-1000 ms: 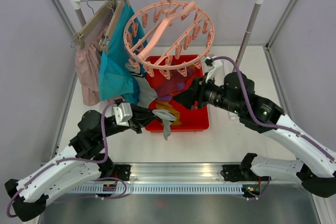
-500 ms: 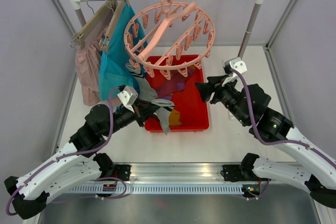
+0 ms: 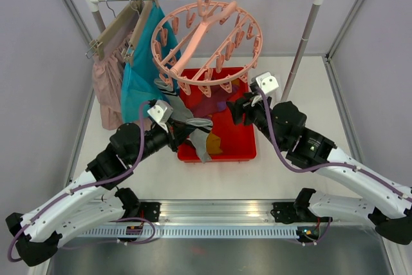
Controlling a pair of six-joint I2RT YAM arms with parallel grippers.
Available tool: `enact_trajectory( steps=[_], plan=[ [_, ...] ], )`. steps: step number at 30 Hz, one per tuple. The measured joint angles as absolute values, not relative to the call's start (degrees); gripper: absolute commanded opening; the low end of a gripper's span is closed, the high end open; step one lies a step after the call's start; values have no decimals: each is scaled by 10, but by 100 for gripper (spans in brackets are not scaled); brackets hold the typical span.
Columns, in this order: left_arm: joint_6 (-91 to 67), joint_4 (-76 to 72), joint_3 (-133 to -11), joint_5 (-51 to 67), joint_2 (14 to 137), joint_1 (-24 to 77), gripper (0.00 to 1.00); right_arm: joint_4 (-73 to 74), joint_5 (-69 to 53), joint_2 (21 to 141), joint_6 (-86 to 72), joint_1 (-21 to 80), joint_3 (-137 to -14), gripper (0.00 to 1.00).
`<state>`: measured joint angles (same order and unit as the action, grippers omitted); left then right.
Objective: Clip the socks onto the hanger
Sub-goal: Pick up the sock from the bin, then open the clamp at the hanger.
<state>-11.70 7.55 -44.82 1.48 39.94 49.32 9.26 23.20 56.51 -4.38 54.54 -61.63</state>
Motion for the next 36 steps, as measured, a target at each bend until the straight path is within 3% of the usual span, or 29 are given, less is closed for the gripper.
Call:
enact_trajectory(
  steps=[30,36],
  plan=[
    [-117,82,-462,13,421,493,2,-1,310,648,14,558,-649,69],
    [-117,86,-463,13,421,493,2,-14,329,666,14,558,-654,61]
  ],
)
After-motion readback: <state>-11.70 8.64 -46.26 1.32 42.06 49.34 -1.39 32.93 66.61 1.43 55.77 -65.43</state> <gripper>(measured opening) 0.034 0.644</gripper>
